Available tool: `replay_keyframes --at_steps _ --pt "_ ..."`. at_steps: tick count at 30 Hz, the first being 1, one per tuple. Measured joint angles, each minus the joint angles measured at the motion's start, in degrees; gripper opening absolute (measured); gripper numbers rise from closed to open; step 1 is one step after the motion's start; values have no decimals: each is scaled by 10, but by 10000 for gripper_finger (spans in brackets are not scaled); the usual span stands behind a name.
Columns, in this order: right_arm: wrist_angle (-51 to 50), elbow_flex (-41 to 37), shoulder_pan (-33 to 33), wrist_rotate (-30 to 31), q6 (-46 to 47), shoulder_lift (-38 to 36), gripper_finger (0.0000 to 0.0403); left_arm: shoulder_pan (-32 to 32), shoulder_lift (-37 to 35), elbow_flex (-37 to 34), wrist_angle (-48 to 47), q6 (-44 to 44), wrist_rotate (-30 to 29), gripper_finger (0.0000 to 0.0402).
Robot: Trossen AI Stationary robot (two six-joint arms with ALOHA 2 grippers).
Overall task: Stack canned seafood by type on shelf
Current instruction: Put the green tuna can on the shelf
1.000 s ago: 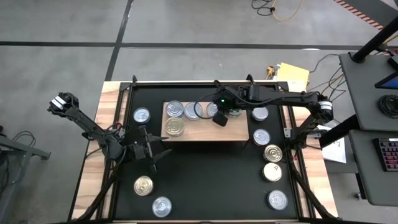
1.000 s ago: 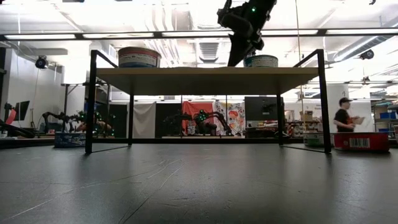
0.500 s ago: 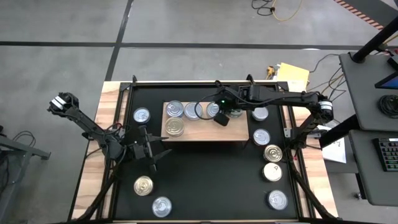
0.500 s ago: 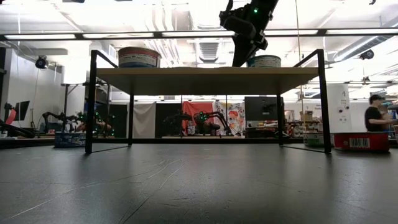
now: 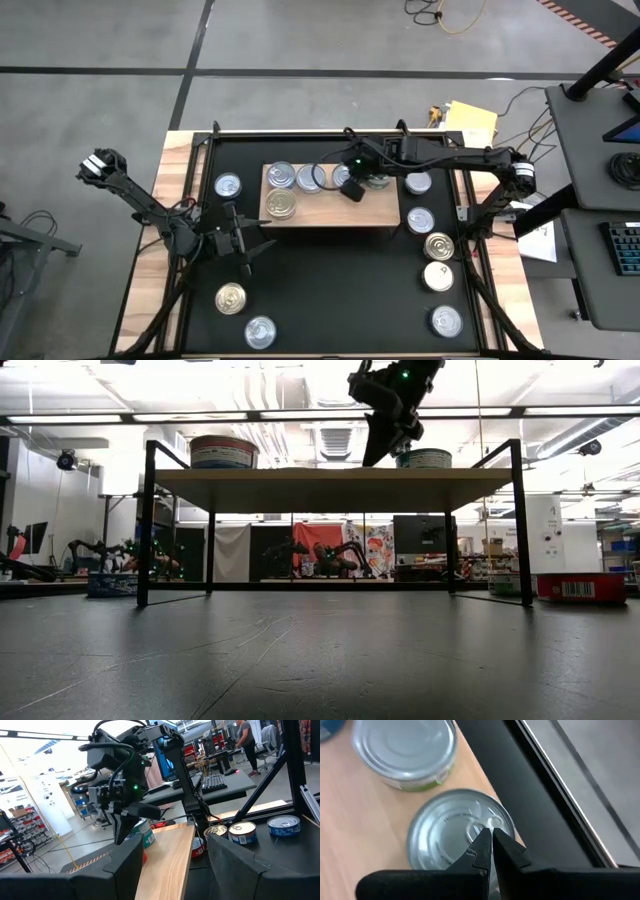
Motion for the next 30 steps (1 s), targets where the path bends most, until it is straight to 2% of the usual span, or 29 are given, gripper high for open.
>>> replay_keyframes --at_steps 4,30 --pt "1 0 2 -26 1 10 9 0 0 0 0 -2 0 204" --pt "-5 -4 9 -20 8 26 9 0 0 0 0 -9 0 204"
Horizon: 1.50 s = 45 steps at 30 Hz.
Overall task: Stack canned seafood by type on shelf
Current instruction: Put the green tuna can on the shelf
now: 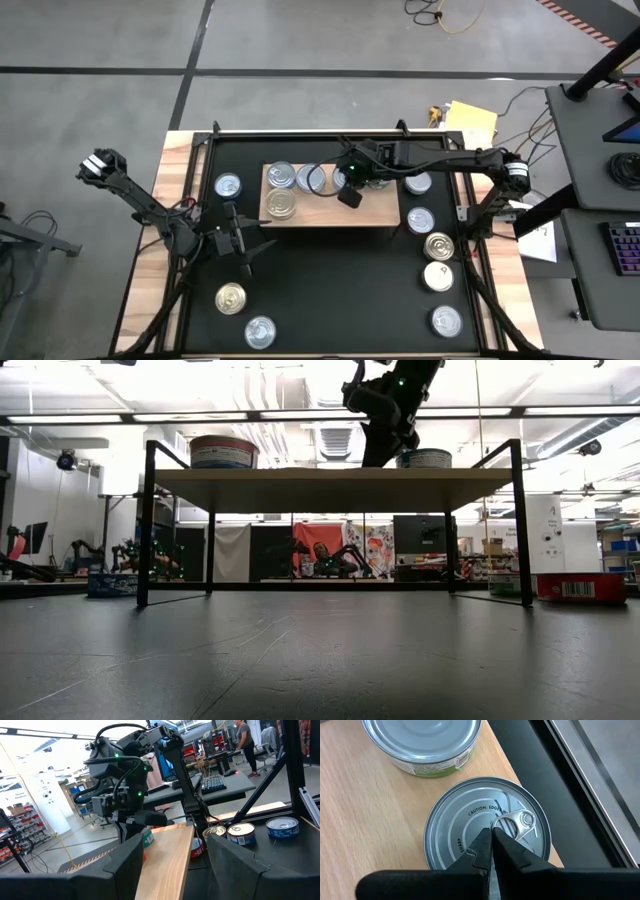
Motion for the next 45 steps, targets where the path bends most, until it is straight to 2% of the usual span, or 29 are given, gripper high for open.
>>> replay_keyframes --at_steps 8,29,32,40,45 --pt "-2 -1 0 20 4 0 9 0 0 0 0 0 0 204" --pt "17 3 1 27 -3 -9 9 0 2 0 0 -2 0 204" --pt "52 3 3 23 -8 -9 9 0 5 0 0 -2 0 204" --pt "160 3 6 -46 -38 0 9 0 18 0 0 -4 0 204" --pt "204 3 11 -52 -57 27 9 0 18 0 1 -4 0 204"
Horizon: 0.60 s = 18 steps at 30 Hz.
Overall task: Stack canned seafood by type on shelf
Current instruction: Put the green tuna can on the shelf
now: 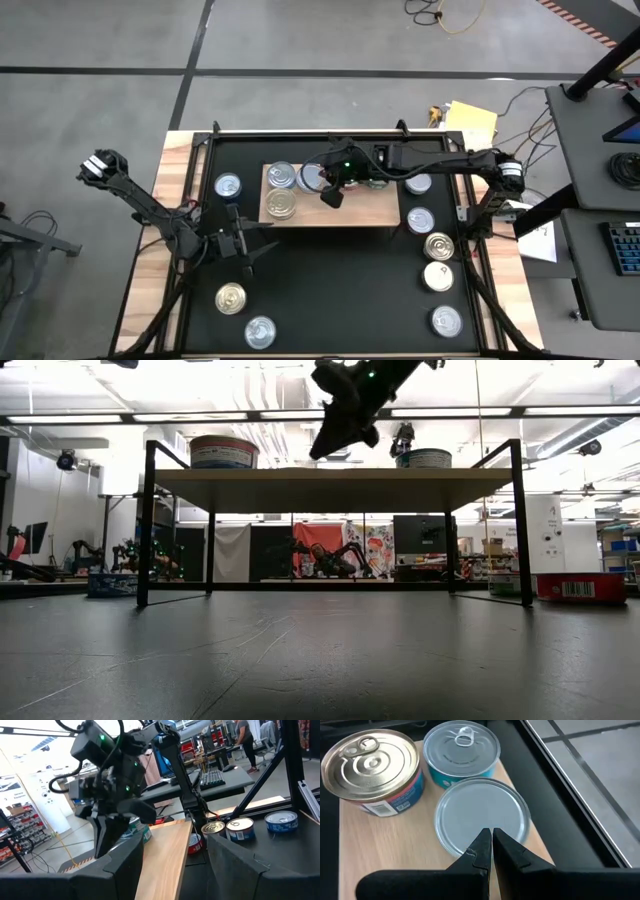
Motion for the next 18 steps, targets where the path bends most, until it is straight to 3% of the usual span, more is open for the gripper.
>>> replay_keyframes --at_steps 18 --pt "42 0 5 1 -10 47 9 0 0 0 0 2 0 204"
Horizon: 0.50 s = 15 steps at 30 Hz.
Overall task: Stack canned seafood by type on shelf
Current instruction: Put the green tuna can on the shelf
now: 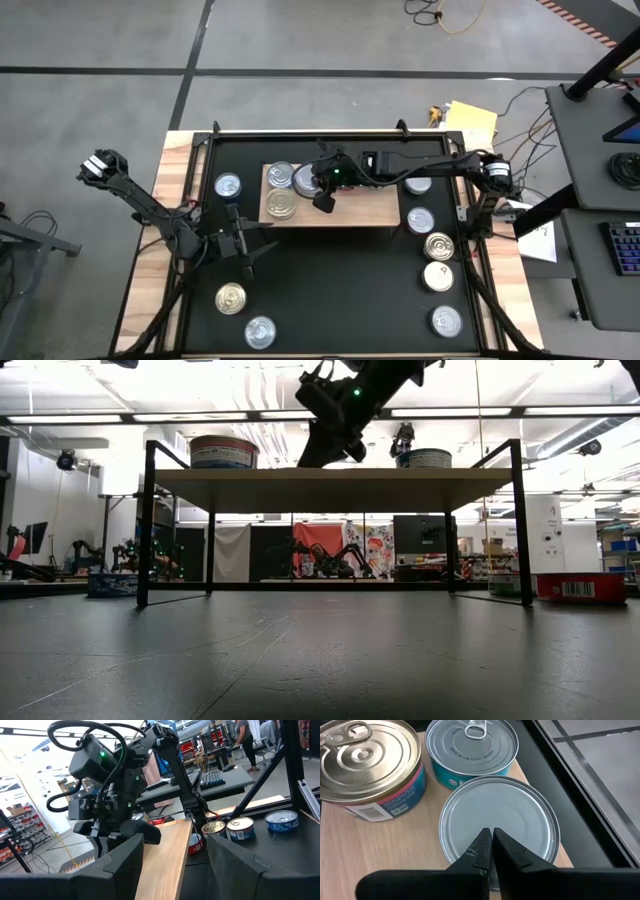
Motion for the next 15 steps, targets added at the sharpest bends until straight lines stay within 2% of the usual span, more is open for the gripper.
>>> replay_keyframes --at_steps 15 --pt "-7 1 0 7 0 4 9 0 0 0 0 0 0 204"
